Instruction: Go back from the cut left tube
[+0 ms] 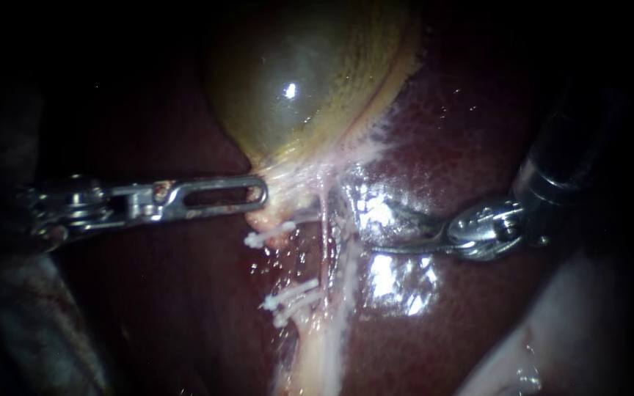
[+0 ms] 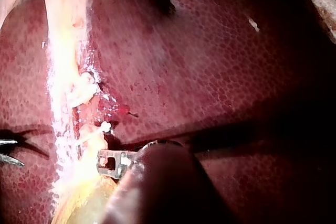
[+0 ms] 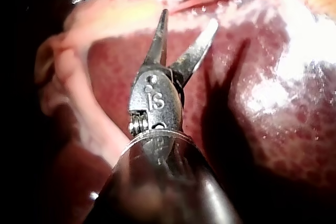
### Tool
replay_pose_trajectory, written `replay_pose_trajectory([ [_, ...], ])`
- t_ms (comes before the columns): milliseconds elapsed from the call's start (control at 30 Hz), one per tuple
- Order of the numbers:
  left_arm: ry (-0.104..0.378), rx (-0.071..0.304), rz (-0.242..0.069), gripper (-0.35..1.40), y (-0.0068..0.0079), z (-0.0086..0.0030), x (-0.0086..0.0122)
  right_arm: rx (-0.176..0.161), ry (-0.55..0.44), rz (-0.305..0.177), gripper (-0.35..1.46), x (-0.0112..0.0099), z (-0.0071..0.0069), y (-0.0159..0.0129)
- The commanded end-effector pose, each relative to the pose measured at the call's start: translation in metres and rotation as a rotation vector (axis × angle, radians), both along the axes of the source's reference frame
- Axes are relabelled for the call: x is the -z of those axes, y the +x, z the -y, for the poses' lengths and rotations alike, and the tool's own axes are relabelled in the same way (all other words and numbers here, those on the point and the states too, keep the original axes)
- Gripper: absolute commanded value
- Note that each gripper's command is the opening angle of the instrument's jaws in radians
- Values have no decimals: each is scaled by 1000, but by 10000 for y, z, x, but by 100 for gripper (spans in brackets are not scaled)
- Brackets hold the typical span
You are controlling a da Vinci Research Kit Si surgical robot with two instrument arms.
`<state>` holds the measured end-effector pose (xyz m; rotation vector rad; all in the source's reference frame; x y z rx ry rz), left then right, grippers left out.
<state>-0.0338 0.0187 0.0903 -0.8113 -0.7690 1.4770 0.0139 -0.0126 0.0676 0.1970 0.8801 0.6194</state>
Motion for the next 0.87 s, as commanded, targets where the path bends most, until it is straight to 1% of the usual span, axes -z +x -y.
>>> replay_pose_trajectory([
  [33,-1,-1,1,-35,-3,0,-2,0,1,0,125,0,0,0],
  [200,-1,0,2,-35,-16,0,-6,-1,0,0,125,0,0,0],
  [333,0,1,3,-35,-20,-1,-7,-1,0,1,125,0,0,0],
  [467,0,1,3,-35,-22,-1,-8,-1,0,1,125,0,1,1],
  [867,0,0,4,-35,-20,-1,-8,-2,0,1,125,-1,1,2],
])
